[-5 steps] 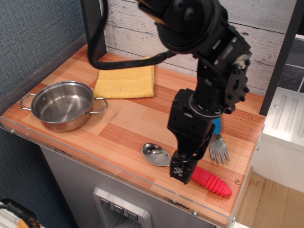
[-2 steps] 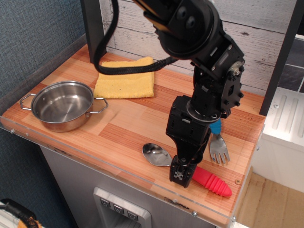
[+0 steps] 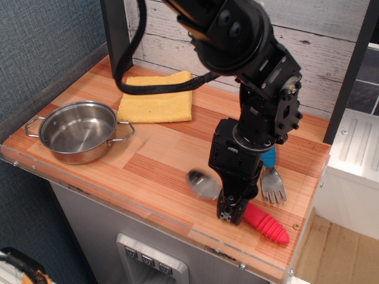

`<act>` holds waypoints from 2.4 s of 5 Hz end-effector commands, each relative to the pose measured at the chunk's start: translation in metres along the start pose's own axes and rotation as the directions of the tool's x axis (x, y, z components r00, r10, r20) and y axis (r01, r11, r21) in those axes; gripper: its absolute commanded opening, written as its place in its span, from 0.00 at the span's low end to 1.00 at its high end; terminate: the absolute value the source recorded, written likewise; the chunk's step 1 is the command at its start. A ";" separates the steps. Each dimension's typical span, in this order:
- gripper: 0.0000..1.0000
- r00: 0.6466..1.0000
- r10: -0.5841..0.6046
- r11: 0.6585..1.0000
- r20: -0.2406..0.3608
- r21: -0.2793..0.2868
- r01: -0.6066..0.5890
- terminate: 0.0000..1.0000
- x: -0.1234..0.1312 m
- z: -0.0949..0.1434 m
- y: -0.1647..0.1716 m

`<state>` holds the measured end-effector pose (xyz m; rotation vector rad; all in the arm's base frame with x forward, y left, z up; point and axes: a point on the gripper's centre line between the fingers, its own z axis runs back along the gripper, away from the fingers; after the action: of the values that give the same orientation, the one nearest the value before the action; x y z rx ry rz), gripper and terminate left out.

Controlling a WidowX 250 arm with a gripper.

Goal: Move the red handled spoon closer to the pot in between the fork

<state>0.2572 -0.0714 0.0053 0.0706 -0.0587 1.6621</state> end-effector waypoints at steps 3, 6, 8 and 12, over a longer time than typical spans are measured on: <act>0.00 0.999 -0.041 0.999 -0.018 -0.018 0.041 0.00 0.030 0.028 0.004; 0.00 0.935 -0.346 0.938 -0.081 -0.027 0.345 0.00 0.054 0.053 -0.017; 0.00 0.654 -0.755 0.656 -0.050 -0.102 0.748 0.00 0.064 0.045 -0.037; 0.00 -0.172 -0.985 -0.172 0.012 -0.109 0.979 0.00 0.090 0.041 -0.050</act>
<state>0.2993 0.0344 0.0403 -0.0328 0.0455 -0.0850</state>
